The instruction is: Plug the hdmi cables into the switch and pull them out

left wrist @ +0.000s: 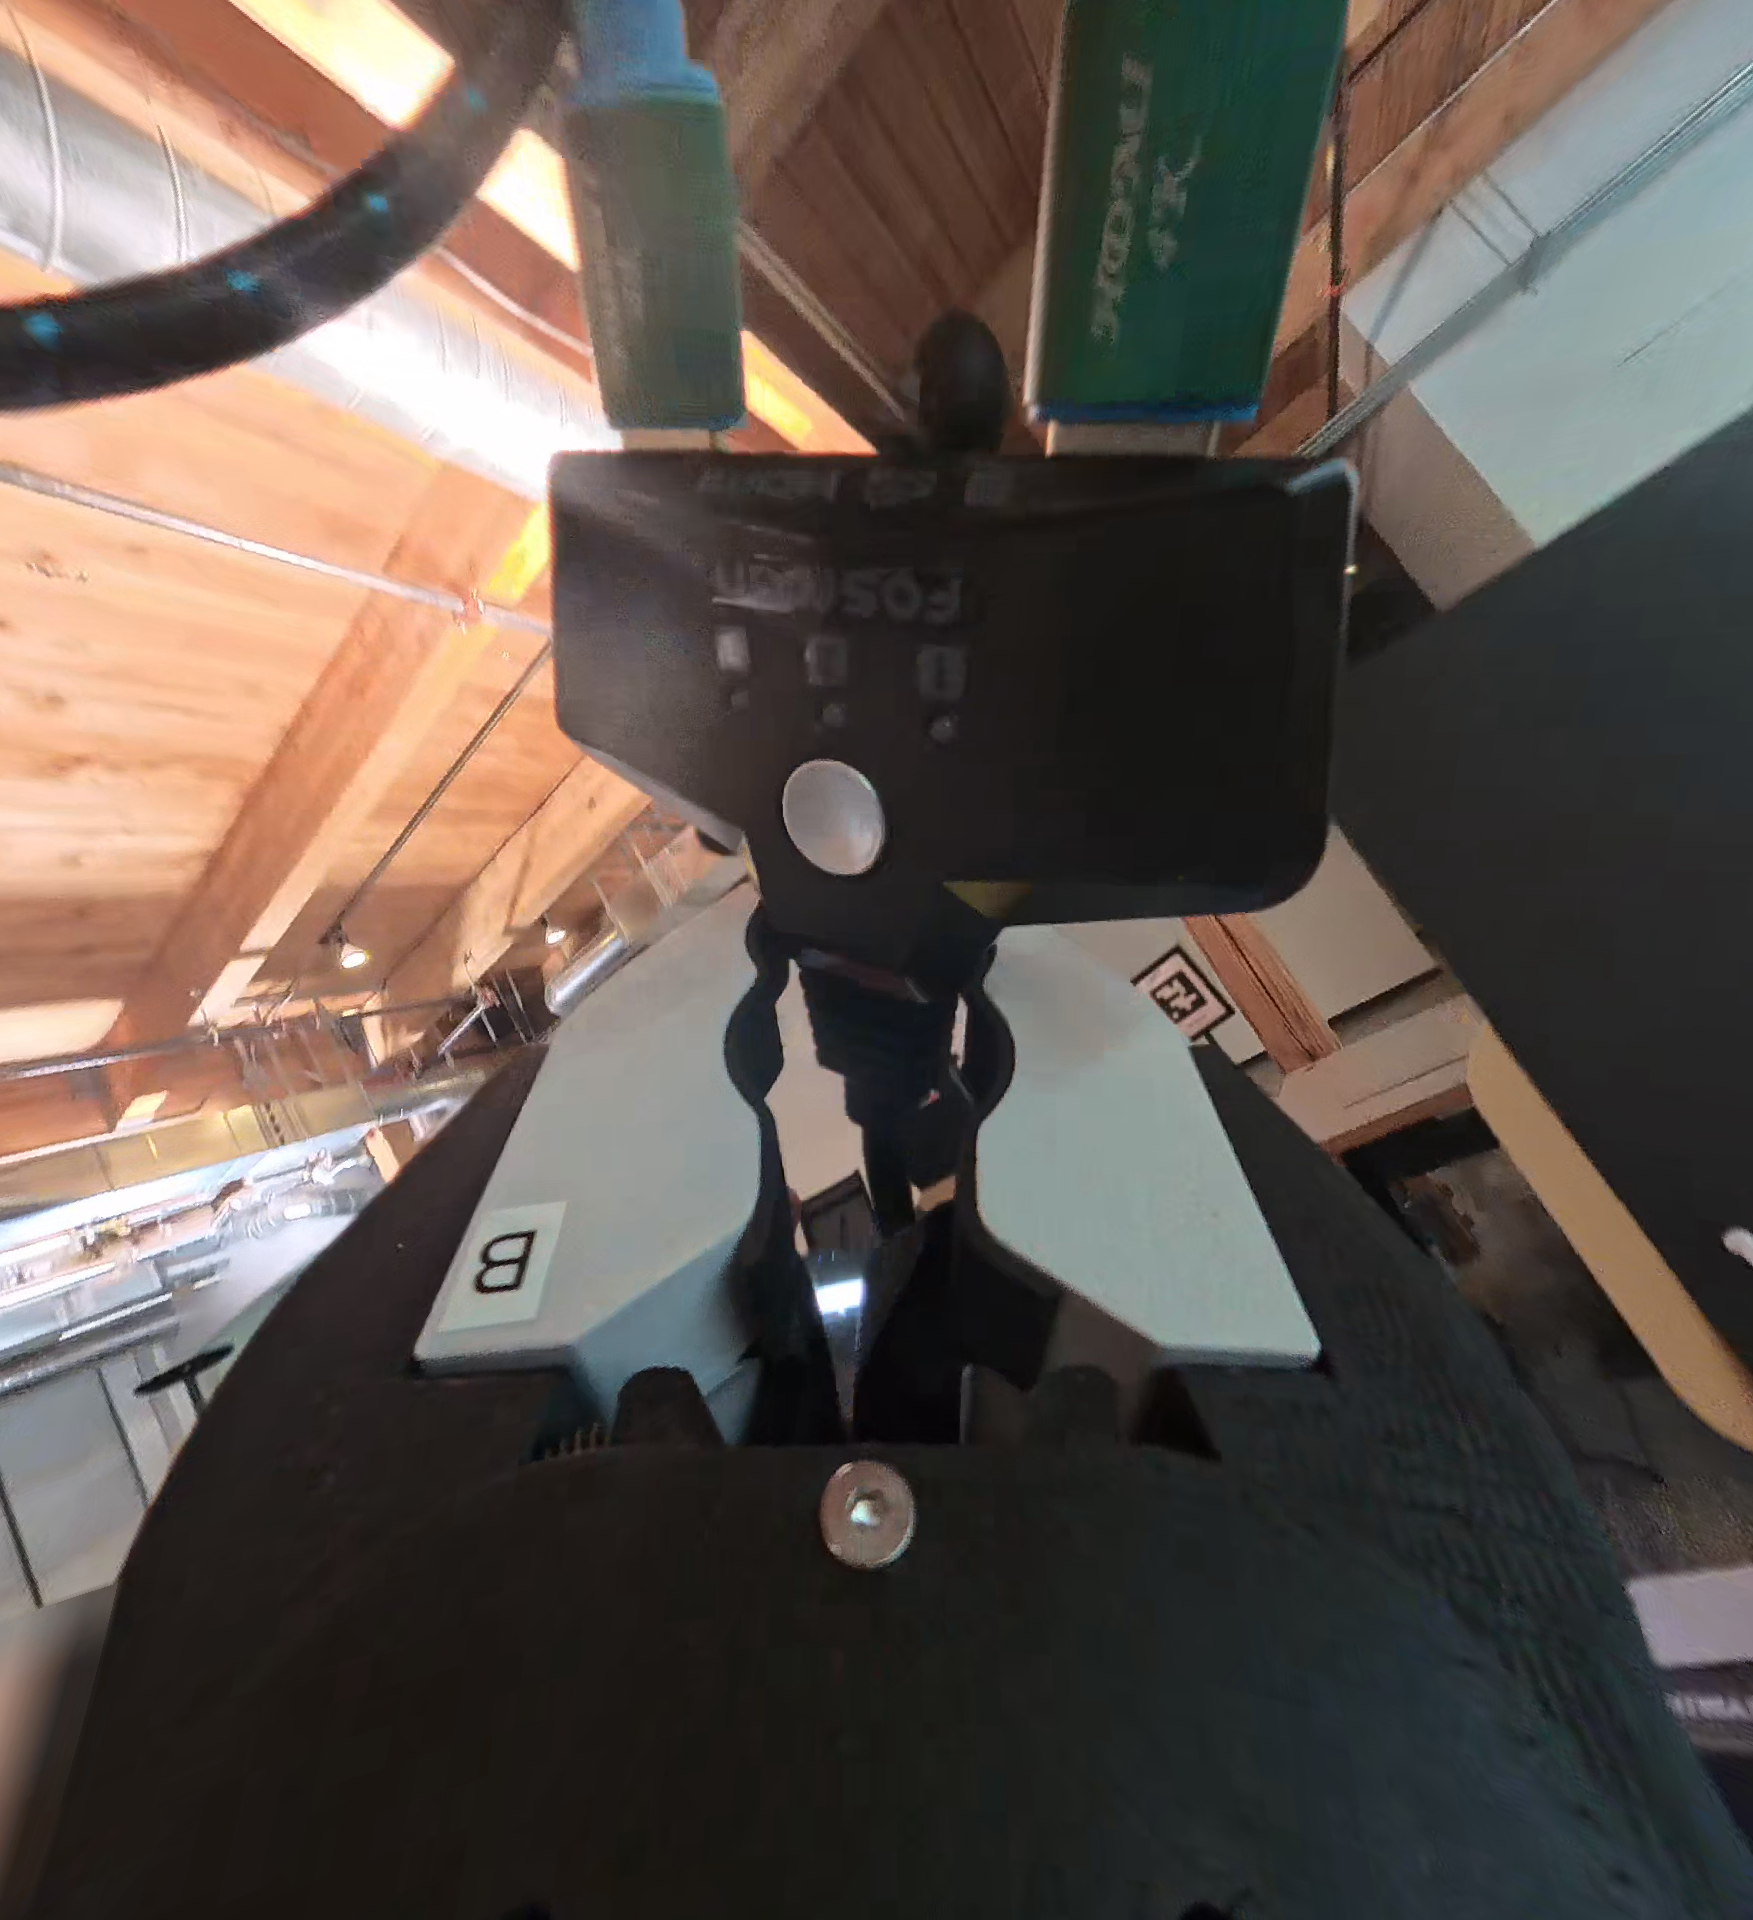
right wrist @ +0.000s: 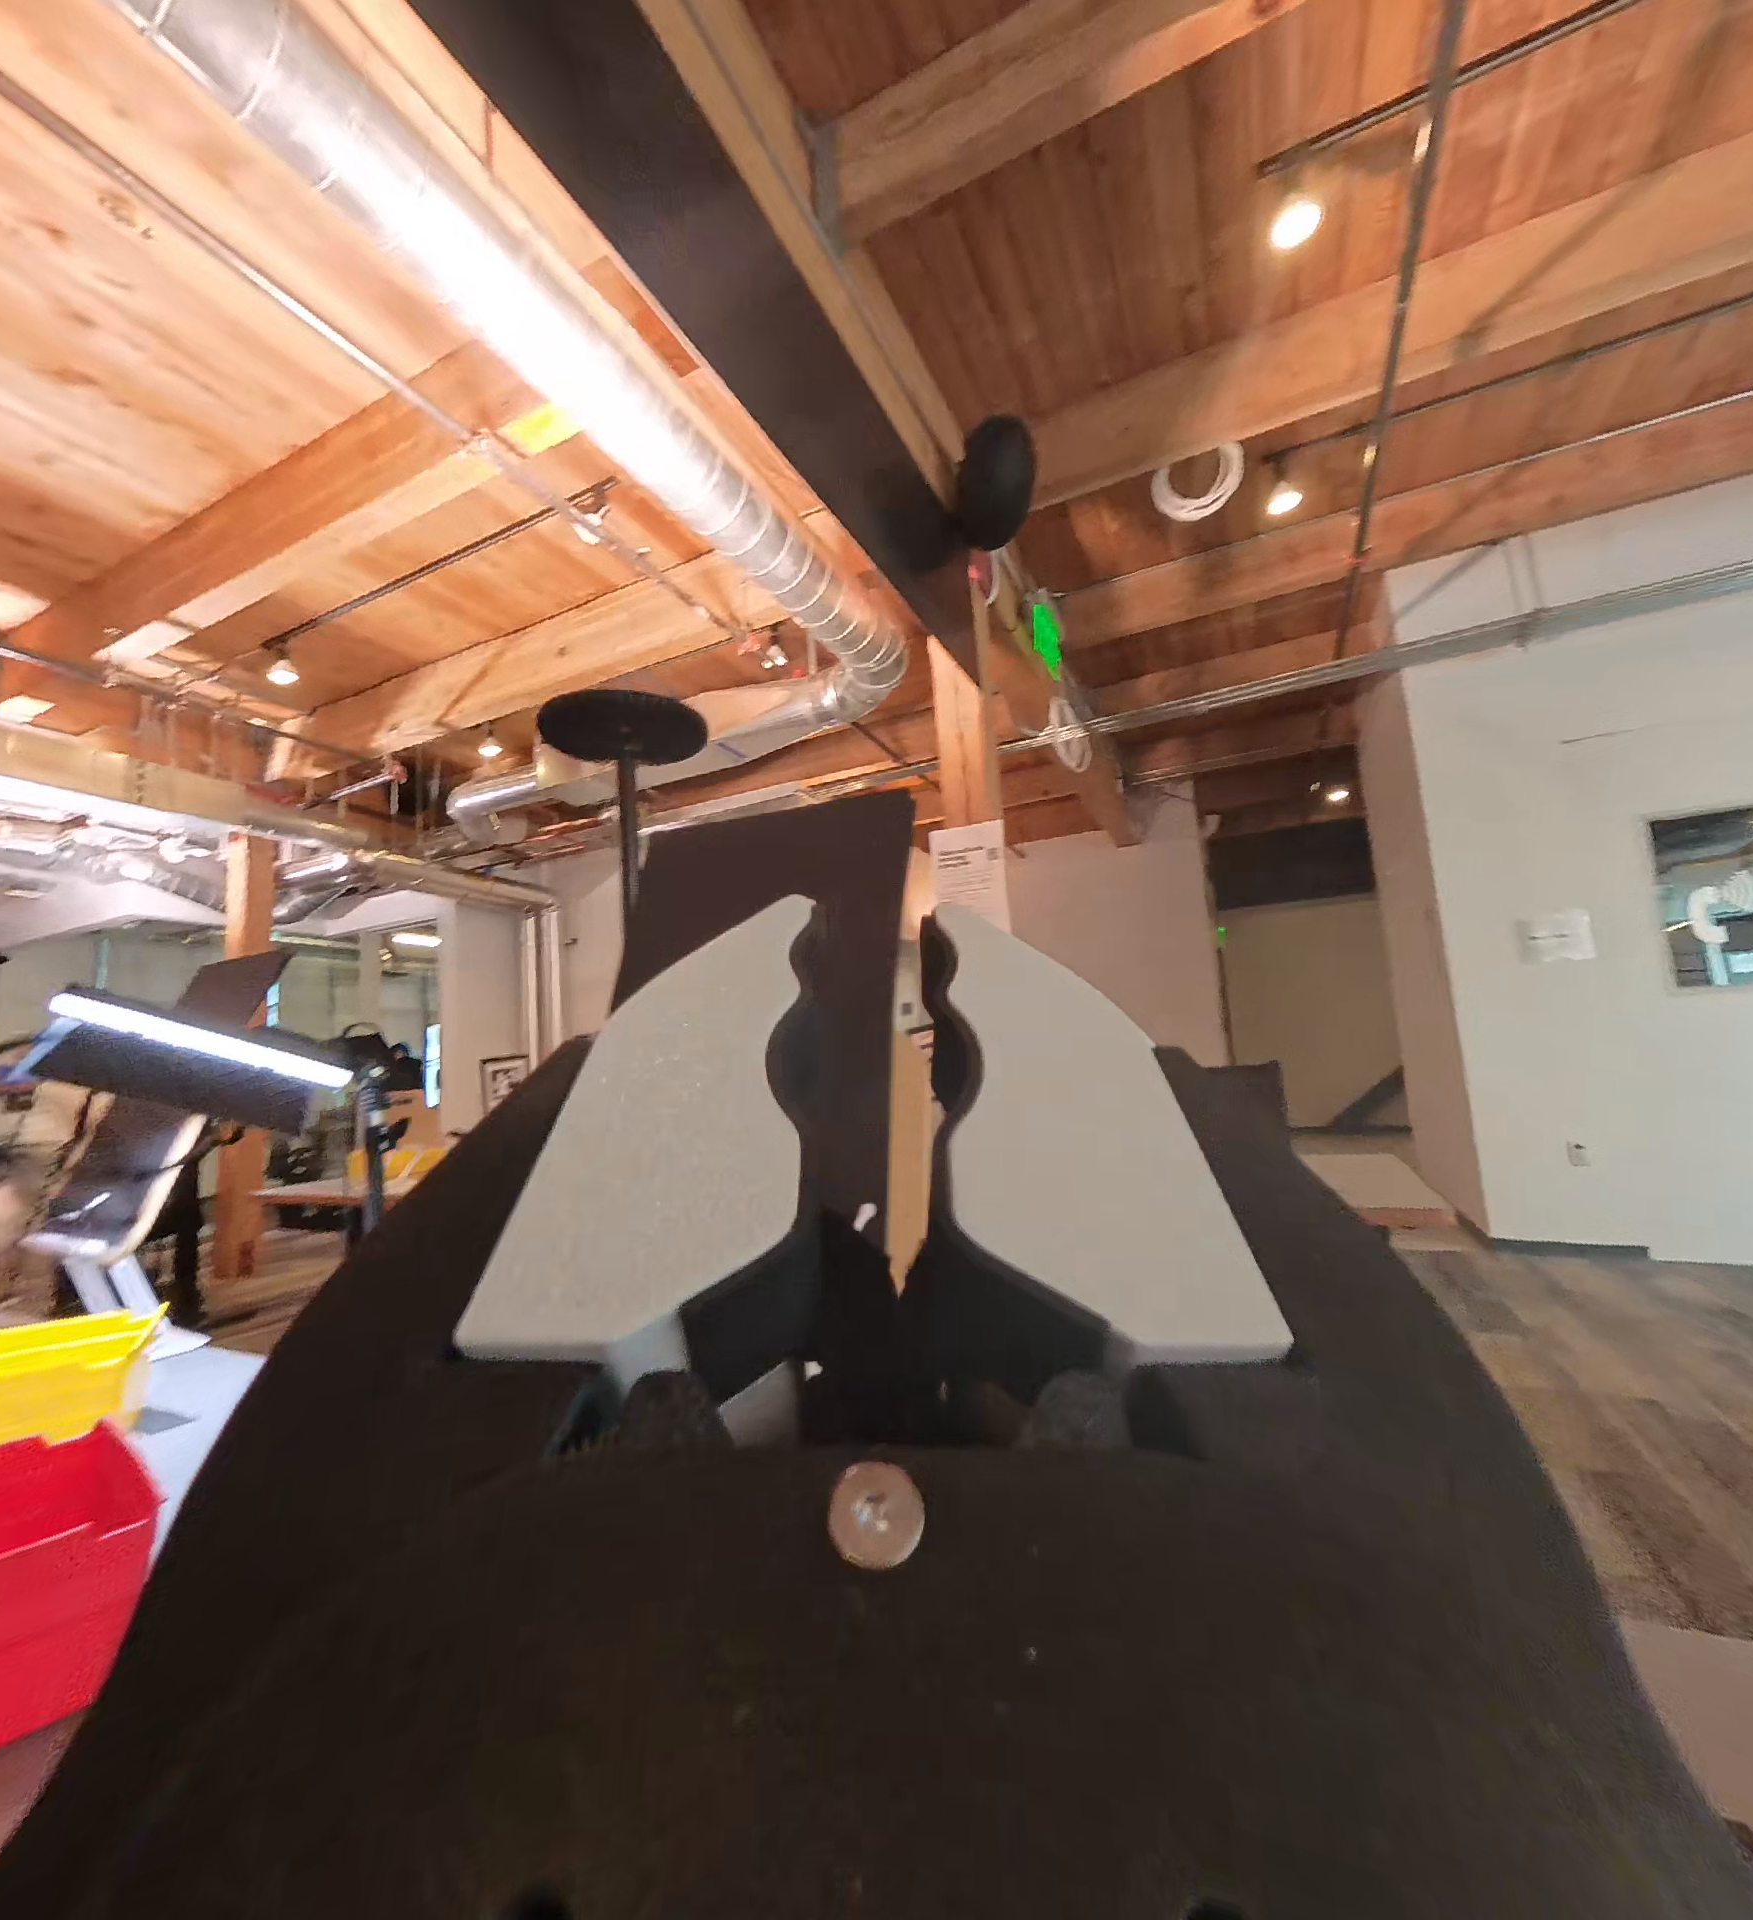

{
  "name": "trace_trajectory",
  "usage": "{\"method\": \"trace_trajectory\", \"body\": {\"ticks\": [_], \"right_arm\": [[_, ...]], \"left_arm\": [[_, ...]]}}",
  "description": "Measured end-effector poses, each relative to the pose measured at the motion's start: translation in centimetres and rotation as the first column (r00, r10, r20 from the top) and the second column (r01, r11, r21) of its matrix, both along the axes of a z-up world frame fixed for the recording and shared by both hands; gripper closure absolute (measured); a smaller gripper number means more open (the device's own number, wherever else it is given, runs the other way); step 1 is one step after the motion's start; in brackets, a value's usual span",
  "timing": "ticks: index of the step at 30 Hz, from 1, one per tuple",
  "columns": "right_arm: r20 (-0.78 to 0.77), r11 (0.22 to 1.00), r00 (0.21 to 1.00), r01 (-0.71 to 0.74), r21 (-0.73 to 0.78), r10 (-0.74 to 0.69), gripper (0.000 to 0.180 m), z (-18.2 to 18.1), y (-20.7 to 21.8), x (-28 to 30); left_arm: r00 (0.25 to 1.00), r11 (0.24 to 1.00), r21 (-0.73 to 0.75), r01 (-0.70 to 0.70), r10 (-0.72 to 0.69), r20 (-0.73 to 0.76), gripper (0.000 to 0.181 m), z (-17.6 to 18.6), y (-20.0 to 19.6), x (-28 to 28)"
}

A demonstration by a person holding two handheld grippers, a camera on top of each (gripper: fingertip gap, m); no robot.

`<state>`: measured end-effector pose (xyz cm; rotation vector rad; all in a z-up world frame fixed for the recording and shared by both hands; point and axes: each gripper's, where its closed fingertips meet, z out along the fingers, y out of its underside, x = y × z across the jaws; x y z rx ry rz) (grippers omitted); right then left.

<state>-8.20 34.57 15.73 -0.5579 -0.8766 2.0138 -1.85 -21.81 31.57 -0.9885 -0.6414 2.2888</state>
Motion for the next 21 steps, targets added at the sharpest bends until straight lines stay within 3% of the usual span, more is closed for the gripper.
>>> {"method": "trace_trajectory", "body": {"ticks": [3, 6, 10, 13, 15, 18, 21], "right_arm": [[0.075, 0.994, 0.993, -0.094, 0.054, 0.089, 0.162, 0.1, -2.7, 0.1], [0.176, 0.961, 0.96, -0.244, 0.131, 0.22, 0.16, -0.3, -6.6, 0.6], [0.236, 0.874, 0.893, -0.433, 0.22, 0.383, 0.153, -0.9, -13.9, 2.6], [0.302, 0.723, 0.777, -0.627, 0.289, 0.553, 0.121, -3.9, -22.4, 6.0], [0.331, 0.677, 0.745, -0.666, 0.313, 0.579, 0.109, -7.4, -27.3, 7.6], [0.374, 0.703, 0.751, -0.652, 0.286, 0.544, 0.11, -11.6, -31.9, 7.0], [0.46, 0.685, 0.692, -0.695, 0.218, 0.556, 0.124, -14.7, -34.4, 5.9]], "left_arm": [[0.997, 0.997, 0.0, 0.081, -0.081, 0.016, 0.151, 2.0, 3.2, 0.4], [0.977, 0.984, 0.028, 0.176, -0.178, 0.117, 0.151, -1.1, 6.9, -0.1], [0.918, 0.954, 0.109, 0.279, -0.299, 0.262, 0.151, -9.7, 11.5, -1.7], [0.85, 0.929, 0.2, 0.312, -0.367, 0.379, 0.15, -17.4, 14.2, -3.3], [0.797, 0.917, 0.247, 0.314, -0.395, 0.457, 0.15, -22.7, 15.7, -4.2], [0.736, 0.912, 0.255, 0.32, -0.409, 0.539, 0.15, -29.3, 17.5, -4.6], [0.675, 0.896, 0.267, 0.355, -0.443, 0.59, 0.151, -33.5, 19.2, -4.1]]}}
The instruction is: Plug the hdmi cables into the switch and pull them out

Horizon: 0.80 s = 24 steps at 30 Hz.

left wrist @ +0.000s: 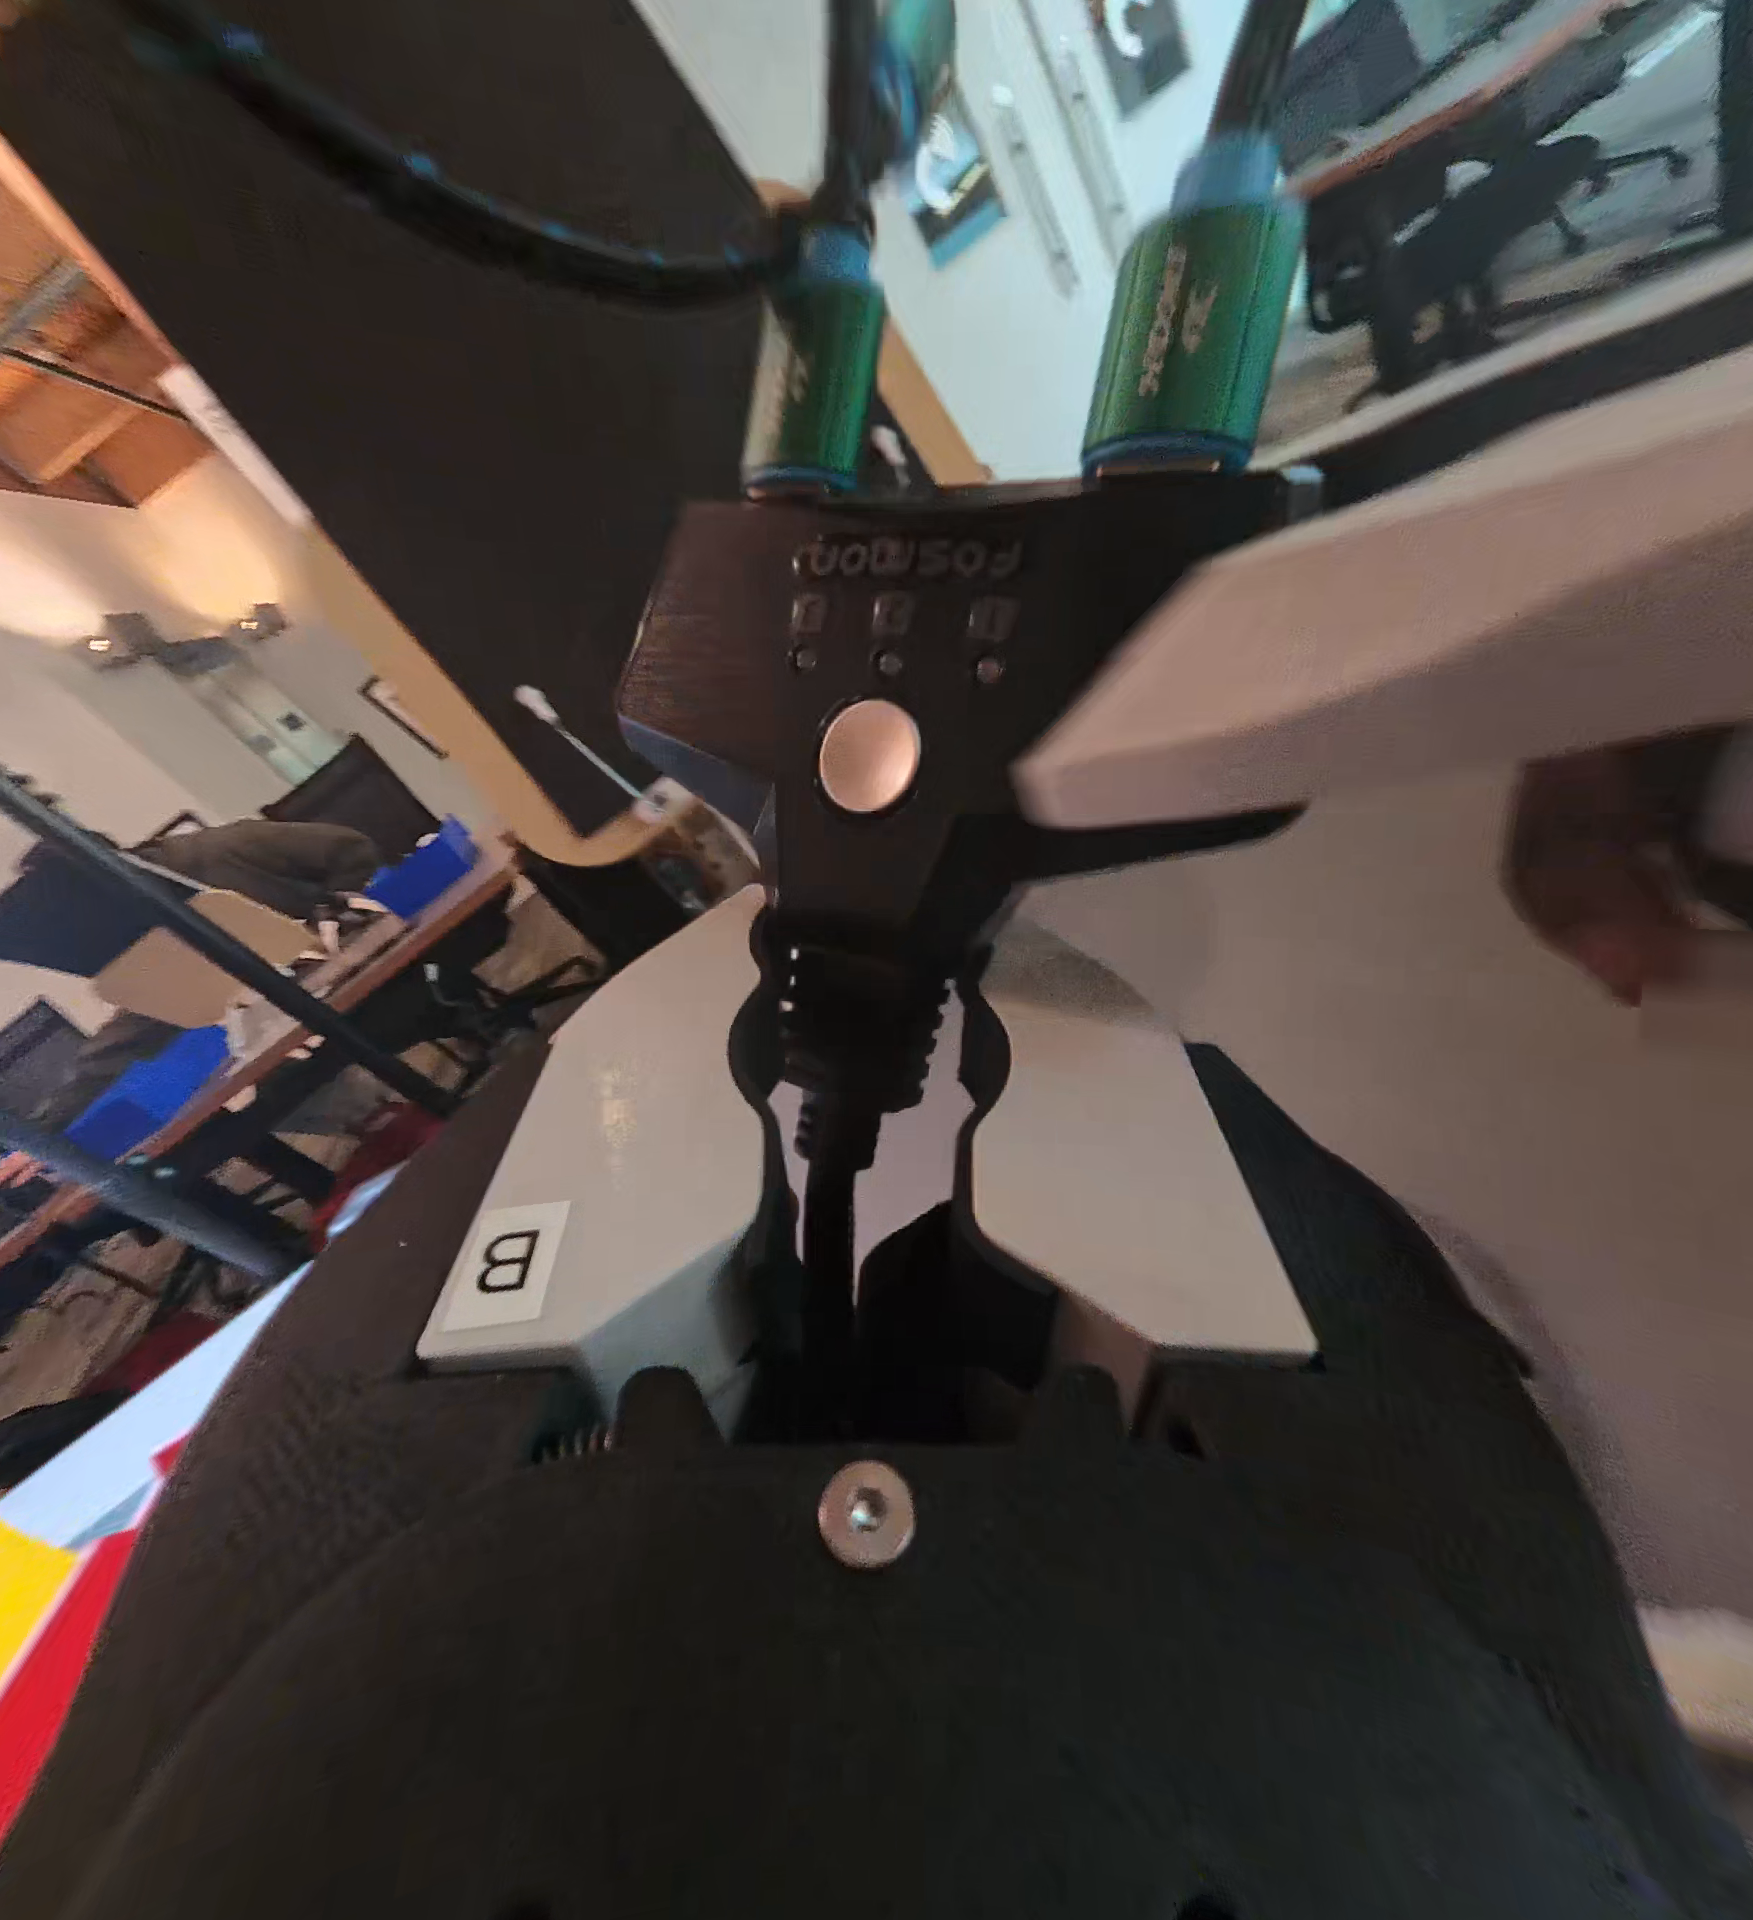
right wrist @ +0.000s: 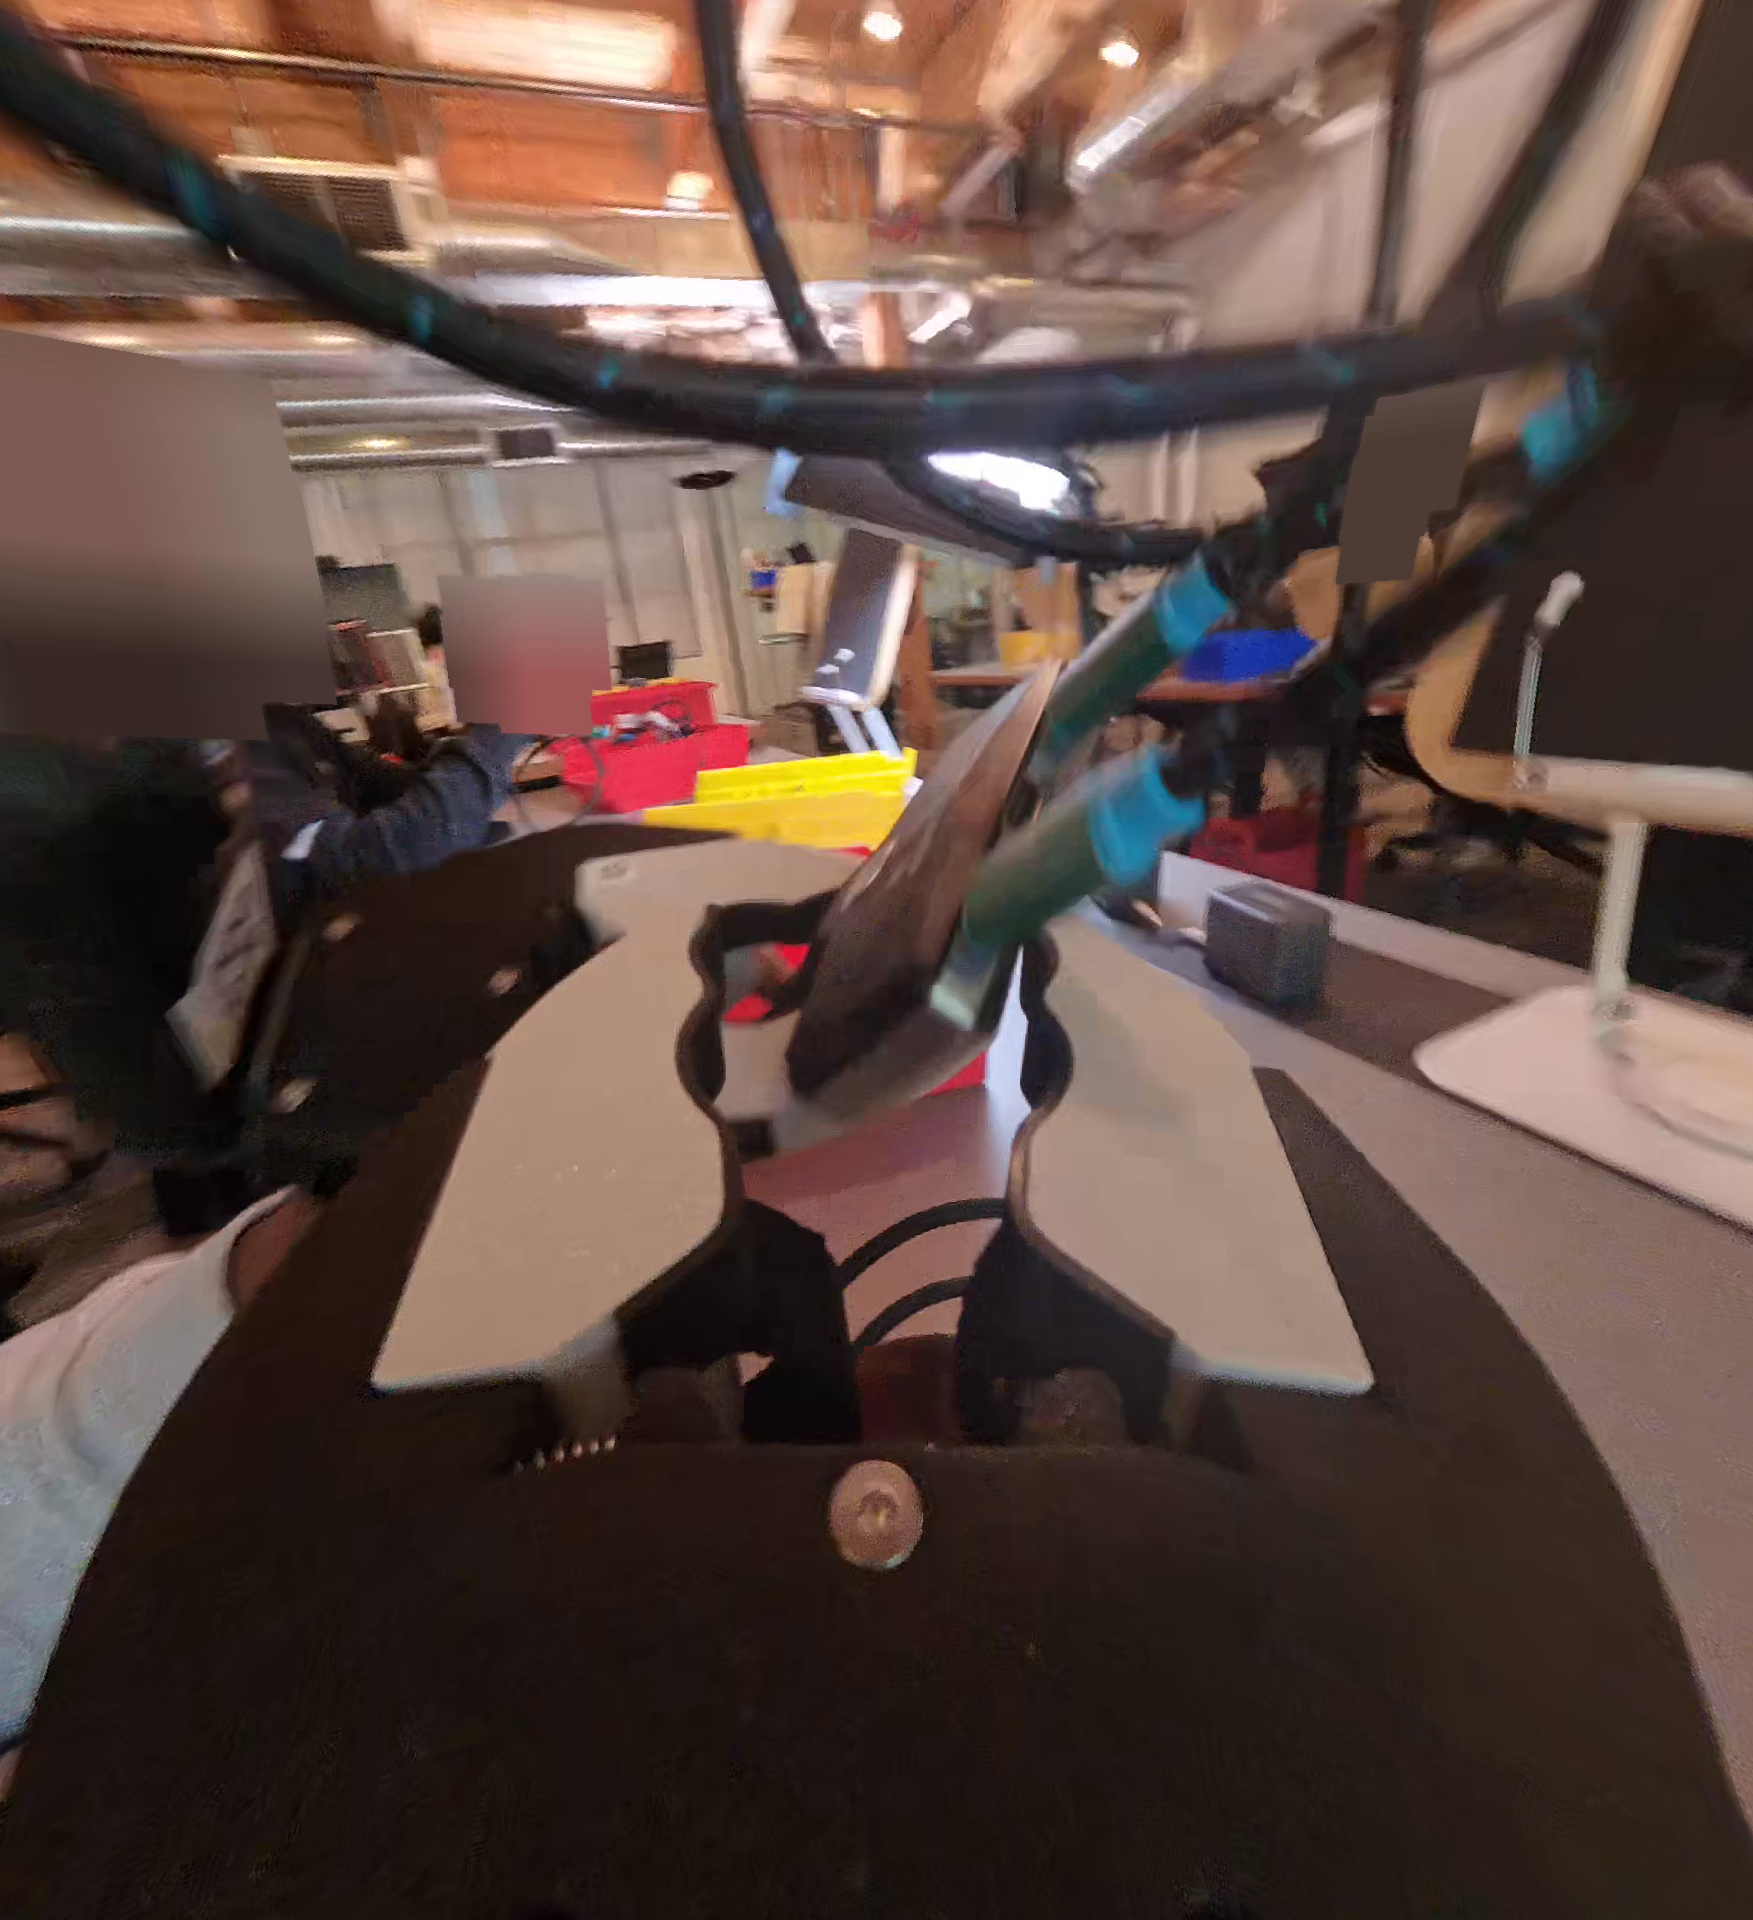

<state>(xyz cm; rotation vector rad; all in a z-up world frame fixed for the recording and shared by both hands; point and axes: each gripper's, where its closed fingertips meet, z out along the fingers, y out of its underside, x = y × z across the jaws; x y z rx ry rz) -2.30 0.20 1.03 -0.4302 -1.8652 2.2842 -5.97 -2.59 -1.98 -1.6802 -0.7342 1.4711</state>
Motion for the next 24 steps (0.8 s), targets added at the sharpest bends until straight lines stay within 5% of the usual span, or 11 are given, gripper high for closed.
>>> {"method": "trace_trajectory", "body": {"ticks": [2, 6, 8, 11, 12, 14, 17, 18, 20, 24], "right_arm": [[0.011, 0.997, 0.997, 0.082, 0.015, -0.082, 0.147, -1.6, 0.1, -1.6], [0.069, 0.997, 0.996, -0.054, 0.063, 0.049, 0.151, -4.0, 0.4, -1.8], [0.078, 0.985, 0.984, -0.162, 0.051, 0.158, 0.152, -4.3, 0.5, -1.2], [0.152, 0.943, 0.936, -0.328, 0.054, 0.316, 0.153, -5.0, 0.2, 0.4], [0.165, 0.926, 0.918, -0.373, 0.056, 0.36, 0.153, -5.2, 0.0, 1.0], [0.19, 0.886, 0.878, -0.459, 0.073, 0.439, 0.152, -6.0, -0.6, 2.4], [0.213, 0.86, 0.849, -0.506, 0.061, 0.484, 0.154, -6.4, -1.2, 3.4], [0.22, 0.865, 0.846, -0.501, 0.022, 0.485, 0.155, -6.0, -1.1, 3.1], [0.245, 0.854, 0.823, -0.519, -0.039, 0.512, 0.157, -5.3, -0.9, 3.1], [0.215, 0.887, 0.861, -0.453, -0.087, 0.46, 0.152, -4.5, -0.6, 2.3]], "left_arm": [[1.0, 1.0, -0.022, 0.019, -0.018, 0.01, 0.151, -1.9, 0.6, 0.2], [0.953, 0.956, 0.111, 0.272, -0.284, 0.107, 0.143, -4.8, 1.9, 1.0], [0.83, 0.791, 0.387, 0.474, -0.548, 0.103, 0.138, -4.0, 2.8, 3.2], [0.641, 0.407, 0.718, 0.564, -0.765, -0.069, 0.1, -1.4, 1.8, 5.3], [0.582, 0.353, 0.753, 0.556, -0.811, -0.049, 0.084, -1.7, 2.0, 5.8], [0.525, 0.404, 0.721, 0.563, -0.849, 0.066, 0.074, -3.5, 3.3, 6.3], [0.512, 0.462, 0.671, 0.58, -0.848, 0.142, 0.117, -5.3, 4.9, 6.7], [0.488, 0.422, 0.692, 0.585, -0.865, 0.114, 0.138, -5.0, 4.9, 6.9], [0.442, 0.322, 0.743, 0.587, -0.896, 0.039, 0.149, -3.9, 5.0, 7.3], [0.449, 0.283, 0.773, 0.569, -0.893, -0.004, 0.153, -3.7, 4.7, 7.0]]}}
